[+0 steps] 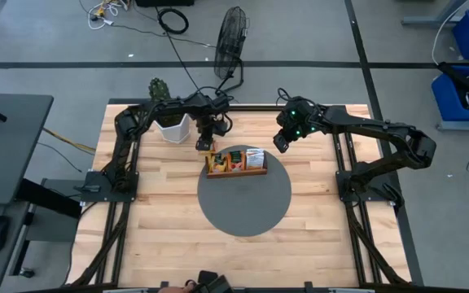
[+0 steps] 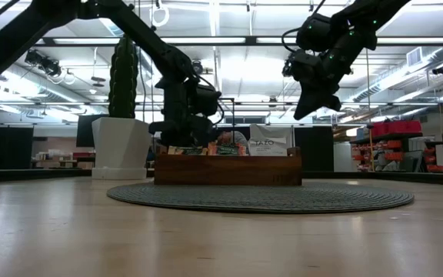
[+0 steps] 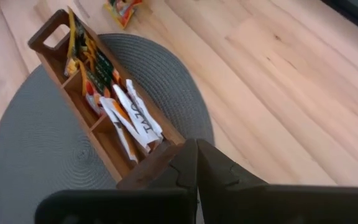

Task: Pick & Place Tea
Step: Put the orange tea bag into the left section of the wooden organizer

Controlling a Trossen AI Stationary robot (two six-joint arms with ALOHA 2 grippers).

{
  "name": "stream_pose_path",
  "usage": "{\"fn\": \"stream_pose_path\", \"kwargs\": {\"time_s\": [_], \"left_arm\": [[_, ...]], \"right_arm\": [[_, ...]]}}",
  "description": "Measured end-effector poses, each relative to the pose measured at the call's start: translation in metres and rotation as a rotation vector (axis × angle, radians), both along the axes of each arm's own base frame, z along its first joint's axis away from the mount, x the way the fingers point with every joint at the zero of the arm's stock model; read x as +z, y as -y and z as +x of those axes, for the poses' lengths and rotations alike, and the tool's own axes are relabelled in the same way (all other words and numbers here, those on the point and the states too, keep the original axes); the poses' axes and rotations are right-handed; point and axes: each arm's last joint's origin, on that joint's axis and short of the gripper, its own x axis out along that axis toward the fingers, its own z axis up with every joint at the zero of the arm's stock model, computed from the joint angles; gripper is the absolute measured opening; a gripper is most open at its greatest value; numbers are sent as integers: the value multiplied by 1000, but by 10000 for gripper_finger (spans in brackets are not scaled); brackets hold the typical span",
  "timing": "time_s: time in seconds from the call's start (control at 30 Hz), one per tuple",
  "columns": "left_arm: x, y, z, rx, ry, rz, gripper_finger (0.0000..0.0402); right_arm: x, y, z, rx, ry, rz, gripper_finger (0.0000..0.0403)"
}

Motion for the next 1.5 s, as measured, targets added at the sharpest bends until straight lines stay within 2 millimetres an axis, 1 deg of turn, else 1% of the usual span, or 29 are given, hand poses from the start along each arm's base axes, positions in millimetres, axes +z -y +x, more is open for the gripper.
{"fn": "stream_pose_path", "kwargs": {"time_s": [0.23, 0.4, 0.53, 0.67, 0.87, 0.9, 1.13, 1.23, 1.5], "left_arm": [[0, -3, 0, 21, 13, 10, 163], [-8, -3, 2, 26, 12, -26, 162], [-10, -2, 3, 22, 11, -29, 154], [-10, -1, 2, 15, 5, -35, 115], [-10, -2, 2, 15, 8, -33, 17], [-10, -2, 2, 21, 8, -32, 10], [-8, -2, 0, 60, -37, 20, 3], [0, -5, 0, 100, -28, 35, 2], [47, -16, 18, 219, 124, 110, 1]], "right_arm": [[0, 0, 0, 7, 7, 7, 4], [1, 0, 1, 7, 19, -1, 4], [1, 0, 1, 7, 19, -2, 4], [1, 1, 2, 6, 24, -6, 4], [2, 1, 2, -2, 22, -21, 4], [2, 2, 2, -6, 19, -27, 4], [2, 2, 2, -11, 21, -28, 4], [2, 2, 2, -14, 22, -26, 4], [3, 2, 3, -17, 33, -31, 4]]}}
